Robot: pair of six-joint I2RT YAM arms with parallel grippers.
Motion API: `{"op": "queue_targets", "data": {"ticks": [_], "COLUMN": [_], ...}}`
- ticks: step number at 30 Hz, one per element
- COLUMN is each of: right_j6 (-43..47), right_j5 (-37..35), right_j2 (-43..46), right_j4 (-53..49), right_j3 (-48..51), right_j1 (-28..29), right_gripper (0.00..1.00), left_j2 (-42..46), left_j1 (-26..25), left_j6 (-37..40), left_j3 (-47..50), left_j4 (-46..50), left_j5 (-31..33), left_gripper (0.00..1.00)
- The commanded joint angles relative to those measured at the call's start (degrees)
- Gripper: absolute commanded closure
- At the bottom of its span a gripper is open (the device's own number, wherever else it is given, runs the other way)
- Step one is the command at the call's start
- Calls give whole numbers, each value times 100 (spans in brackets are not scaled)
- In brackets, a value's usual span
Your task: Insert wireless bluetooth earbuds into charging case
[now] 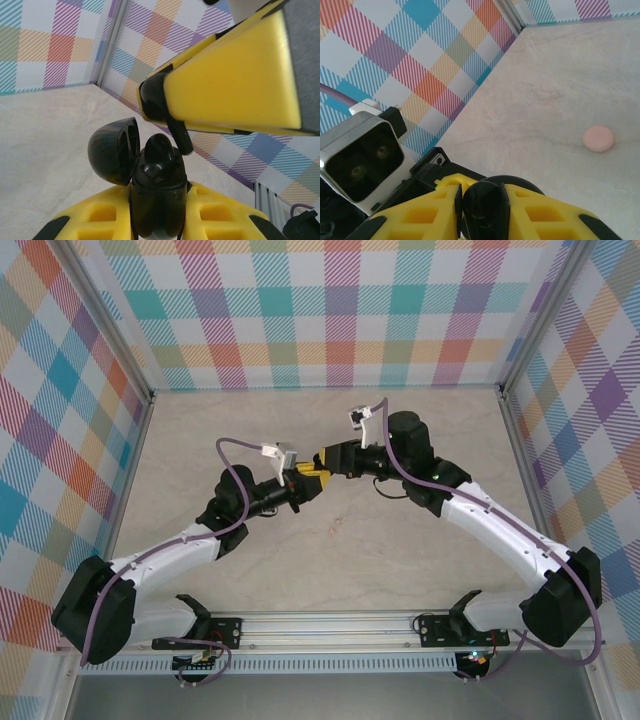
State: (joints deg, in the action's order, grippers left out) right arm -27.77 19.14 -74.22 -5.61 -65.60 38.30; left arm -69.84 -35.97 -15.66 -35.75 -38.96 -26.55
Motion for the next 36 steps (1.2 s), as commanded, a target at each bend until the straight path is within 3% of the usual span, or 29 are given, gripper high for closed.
{"op": "queue_targets", "data": {"ticks": [1,36], "right_j6": [121,172], "right_j5": [-19,-181], "right_j2": [-60,-23], "right_j4": [73,11], "right_j3": [-168,-6], "right_j1": [37,48], "right_gripper": [70,70], "left_j2": [-35,191], "left_j1": [-104,-104], "left_j6": [11,-368], "left_j3": [-243,-257], "left_j4": [-10,-156], "left_j5": [-82,182], "left_gripper": [84,84]}}
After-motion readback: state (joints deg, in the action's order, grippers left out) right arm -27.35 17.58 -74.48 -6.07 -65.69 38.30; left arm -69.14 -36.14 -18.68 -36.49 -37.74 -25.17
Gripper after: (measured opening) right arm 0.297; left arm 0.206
